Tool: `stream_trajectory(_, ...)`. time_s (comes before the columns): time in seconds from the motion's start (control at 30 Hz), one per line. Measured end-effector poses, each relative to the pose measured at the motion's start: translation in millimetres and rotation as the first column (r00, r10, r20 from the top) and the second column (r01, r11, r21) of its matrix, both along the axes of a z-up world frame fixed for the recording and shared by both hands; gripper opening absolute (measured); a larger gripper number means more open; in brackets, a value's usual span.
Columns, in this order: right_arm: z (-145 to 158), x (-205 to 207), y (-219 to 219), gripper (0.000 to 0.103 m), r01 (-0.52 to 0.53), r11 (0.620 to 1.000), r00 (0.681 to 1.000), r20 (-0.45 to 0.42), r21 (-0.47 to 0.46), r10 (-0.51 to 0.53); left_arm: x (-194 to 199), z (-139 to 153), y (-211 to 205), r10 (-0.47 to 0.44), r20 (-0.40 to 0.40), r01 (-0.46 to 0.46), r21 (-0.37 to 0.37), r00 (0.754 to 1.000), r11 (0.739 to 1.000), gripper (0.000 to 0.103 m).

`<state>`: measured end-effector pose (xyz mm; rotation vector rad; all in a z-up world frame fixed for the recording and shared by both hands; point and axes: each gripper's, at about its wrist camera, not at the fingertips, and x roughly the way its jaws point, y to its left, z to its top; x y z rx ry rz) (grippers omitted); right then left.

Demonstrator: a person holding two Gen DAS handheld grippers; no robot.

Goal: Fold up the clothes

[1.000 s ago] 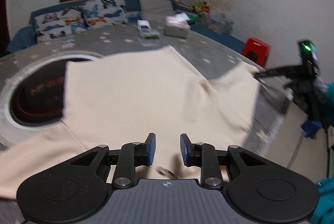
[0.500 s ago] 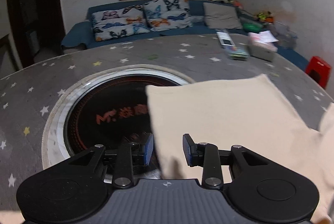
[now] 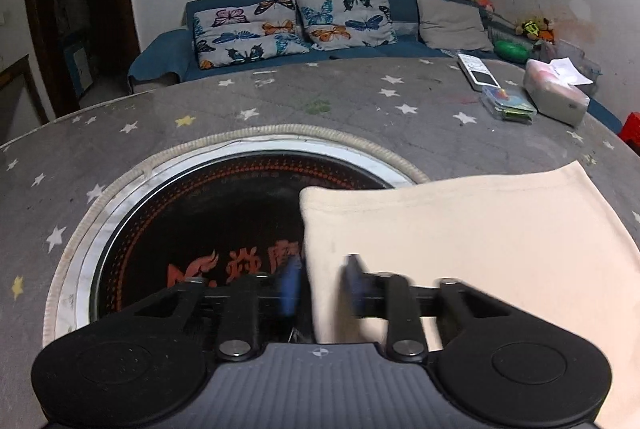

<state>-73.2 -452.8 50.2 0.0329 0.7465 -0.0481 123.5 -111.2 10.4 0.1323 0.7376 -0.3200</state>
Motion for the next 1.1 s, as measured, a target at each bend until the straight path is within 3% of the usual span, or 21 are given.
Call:
stream_trajectory(0.43, -20.1, 83.7, 67.0, 0.028, -0.223, 0.975, 0.974, -0.033, 0.026, 0.223, 10.5, -2.0, 14.6, 0.082, 0.046, -0.083, 0.02, 0.996, 0.996, 0.005)
stream_trajectory(0.8, -24.9, 108.4, 86.5, 0.028, -0.271, 0.962, 0.961, -0.051, -0.01, 0.271, 19.0, 11.2, 51.4, 0.137, 0.033, -0.136, -0.033, 0.99, 0.99, 0.011)
stream_trajectory(0.93, -14.8, 93.0, 96.1, 0.028, -0.318, 0.948, 0.948, -0.033, -0.001, 0.317, -3.7, 27.7, 87.7, 0.197, 0.054, -0.194, -0.063, 0.979, 0.979, 0.026)
stream_trajectory(1.0, -9.8, 83.7, 102.2, 0.028, -0.348, 0.938, 0.937, -0.024, 0.006, 0.348, -23.3, 32.4, 108.7, 0.242, 0.061, -0.238, -0.064, 0.968, 0.969, 0.043)
stream_trajectory(1.1, -5.7, 65.8, 115.8, 0.028, -0.401, 0.916, 0.916, -0.021, 0.012, 0.401, -59.3, 36.0, 141.8, 0.324, 0.063, -0.32, -0.068, 0.944, 0.945, 0.051)
